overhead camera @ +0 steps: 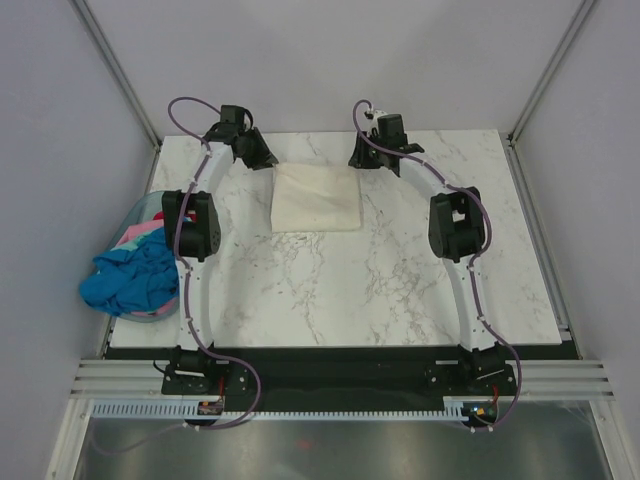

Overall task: Fold and stack the t-shirts
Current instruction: Fold the tshirt

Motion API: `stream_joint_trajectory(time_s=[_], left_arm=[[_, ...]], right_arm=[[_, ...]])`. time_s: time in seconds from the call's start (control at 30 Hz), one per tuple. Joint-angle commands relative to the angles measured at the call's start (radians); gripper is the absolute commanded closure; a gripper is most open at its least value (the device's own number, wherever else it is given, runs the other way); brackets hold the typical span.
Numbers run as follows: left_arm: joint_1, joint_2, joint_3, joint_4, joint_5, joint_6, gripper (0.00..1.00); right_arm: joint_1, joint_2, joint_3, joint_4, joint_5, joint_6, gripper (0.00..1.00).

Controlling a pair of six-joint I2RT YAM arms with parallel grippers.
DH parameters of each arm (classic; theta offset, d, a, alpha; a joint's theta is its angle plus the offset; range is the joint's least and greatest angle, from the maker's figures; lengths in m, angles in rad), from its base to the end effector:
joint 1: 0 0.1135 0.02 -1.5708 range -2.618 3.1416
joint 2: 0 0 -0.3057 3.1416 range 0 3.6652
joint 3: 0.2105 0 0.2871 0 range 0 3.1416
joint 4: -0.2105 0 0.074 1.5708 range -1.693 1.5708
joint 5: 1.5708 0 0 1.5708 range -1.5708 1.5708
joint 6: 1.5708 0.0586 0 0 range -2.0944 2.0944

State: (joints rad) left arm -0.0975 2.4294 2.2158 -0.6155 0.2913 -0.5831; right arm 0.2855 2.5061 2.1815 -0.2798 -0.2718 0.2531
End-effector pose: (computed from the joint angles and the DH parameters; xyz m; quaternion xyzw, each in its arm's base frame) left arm 0.6218 -0.0777 0.2164 -0.1706 0.9077 -0.2472 0.2929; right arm 0.6275 0.2006 0.1881 -0.0771 0.8762 0.2381 0.4118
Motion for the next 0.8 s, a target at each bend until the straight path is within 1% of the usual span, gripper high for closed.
stream_joint_trajectory(time_s=[0.0,0.03,0.07,0.1,0.13,0.23,0.3,0.37,0.4,0.5,0.57,0.7,0.77], left_arm=[[0.012,-0.026,0.076,0.022,-0.064,0.092,0.66],[0.009,-0.039,0.061,0.022,-0.111,0.103,0.66],[0.004,-0.061,0.044,0.022,-0.127,0.114,0.66],[-0.005,-0.075,0.003,0.022,-0.129,0.120,0.66],[-0.013,-0.084,-0.020,0.023,-0.124,0.124,0.66],[-0.050,-0.136,-0.116,0.025,-0.110,0.143,0.67],[-0.071,-0.171,-0.177,0.048,-0.074,0.154,0.67],[-0.077,-0.178,-0.200,0.063,-0.006,0.161,0.68],[-0.079,-0.175,-0.208,0.065,-0.003,0.164,0.68],[-0.074,-0.153,-0.188,0.063,-0.027,0.189,0.68],[-0.070,-0.116,-0.159,0.063,-0.030,0.196,0.68],[-0.054,-0.037,-0.038,0.063,-0.015,0.200,0.68],[-0.045,0.015,0.002,0.065,-0.003,0.201,0.68]], right_arm=[[-0.042,-0.042,0.037,0.071,-0.050,0.025,0.55],[-0.051,-0.062,-0.015,0.073,-0.058,0.025,0.52],[-0.052,-0.085,-0.046,0.071,-0.063,0.018,0.51],[-0.052,-0.133,-0.078,0.073,-0.064,0.012,0.49],[-0.052,-0.157,-0.147,0.073,-0.069,0.008,0.48],[-0.052,-0.243,-0.276,0.083,-0.127,0.023,0.46],[-0.051,-0.301,-0.333,0.093,-0.170,0.031,0.45],[-0.042,-0.335,-0.405,0.091,-0.194,0.020,0.44],[-0.037,-0.369,-0.428,0.093,-0.208,0.015,0.44],[-0.019,-0.417,-0.506,0.093,-0.236,0.002,0.44],[-0.005,-0.434,-0.554,0.091,-0.222,0.000,0.44],[0.017,-0.461,-0.638,0.093,-0.208,-0.009,0.44],[0.033,-0.461,-0.692,0.103,-0.190,-0.018,0.46]])
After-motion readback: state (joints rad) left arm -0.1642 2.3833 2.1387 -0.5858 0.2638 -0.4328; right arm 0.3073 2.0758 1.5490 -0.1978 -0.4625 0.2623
